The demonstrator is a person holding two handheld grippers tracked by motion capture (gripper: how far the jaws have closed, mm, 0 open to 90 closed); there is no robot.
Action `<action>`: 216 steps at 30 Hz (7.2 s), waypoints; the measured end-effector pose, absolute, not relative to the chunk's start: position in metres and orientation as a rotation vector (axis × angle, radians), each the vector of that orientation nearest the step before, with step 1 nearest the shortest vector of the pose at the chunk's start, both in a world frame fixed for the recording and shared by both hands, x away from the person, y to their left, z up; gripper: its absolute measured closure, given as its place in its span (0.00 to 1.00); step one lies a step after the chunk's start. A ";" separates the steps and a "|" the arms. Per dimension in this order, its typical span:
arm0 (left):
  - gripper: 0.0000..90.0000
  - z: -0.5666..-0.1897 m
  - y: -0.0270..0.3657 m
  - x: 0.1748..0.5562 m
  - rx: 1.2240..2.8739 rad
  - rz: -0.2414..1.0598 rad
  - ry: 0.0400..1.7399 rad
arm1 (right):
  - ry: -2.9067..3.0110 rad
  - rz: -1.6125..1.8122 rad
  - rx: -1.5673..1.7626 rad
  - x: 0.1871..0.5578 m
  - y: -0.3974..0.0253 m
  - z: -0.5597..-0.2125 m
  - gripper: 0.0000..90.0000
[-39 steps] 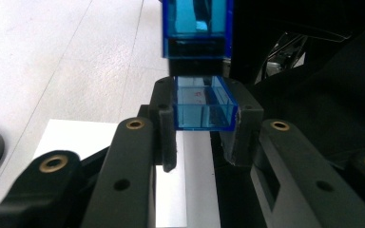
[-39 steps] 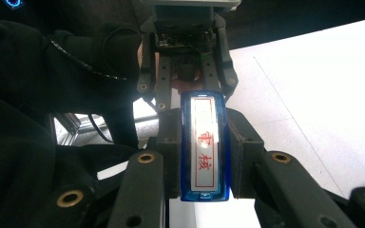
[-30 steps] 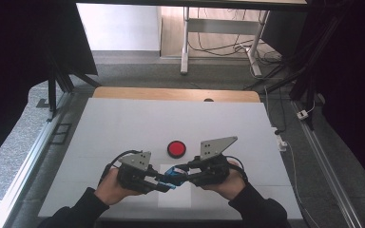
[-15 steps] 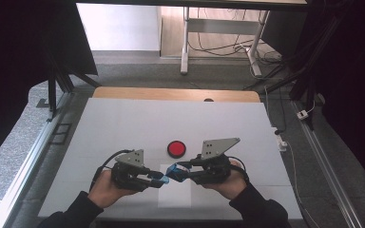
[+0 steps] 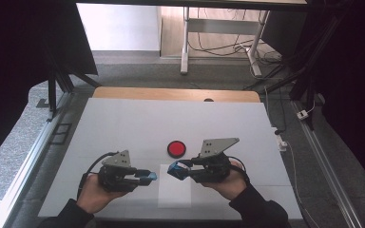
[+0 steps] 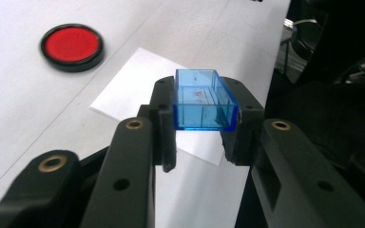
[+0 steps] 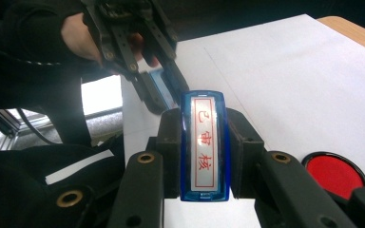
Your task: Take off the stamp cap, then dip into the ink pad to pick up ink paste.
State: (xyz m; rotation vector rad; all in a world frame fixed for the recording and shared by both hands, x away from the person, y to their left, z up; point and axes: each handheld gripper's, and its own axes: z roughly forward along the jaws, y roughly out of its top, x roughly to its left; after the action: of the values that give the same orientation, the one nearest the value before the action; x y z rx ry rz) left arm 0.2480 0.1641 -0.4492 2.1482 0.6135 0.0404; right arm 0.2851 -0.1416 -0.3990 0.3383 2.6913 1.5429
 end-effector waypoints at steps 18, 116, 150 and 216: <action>0.76 -0.457 0.208 0.224 2.071 0.116 0.806 | 2.673 1.521 0.402 0.289 -0.144 -0.401 0.79; 0.76 -0.477 0.260 0.185 2.031 0.180 1.056 | 2.641 1.120 0.734 0.395 -0.103 -0.451 0.79; 0.76 -0.478 0.261 0.187 2.027 0.161 1.063 | 2.705 0.980 0.783 0.422 -0.091 -0.484 0.79; 0.76 -0.478 0.265 0.186 1.999 0.148 1.084 | 2.737 0.906 0.722 0.415 -0.075 -0.482 0.79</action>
State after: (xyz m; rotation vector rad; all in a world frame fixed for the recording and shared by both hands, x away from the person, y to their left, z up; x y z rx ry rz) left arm 0.1865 0.2652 -0.4780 1.9993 1.0844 0.1483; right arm 0.4154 -0.0755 -0.4825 0.7220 2.7374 0.9055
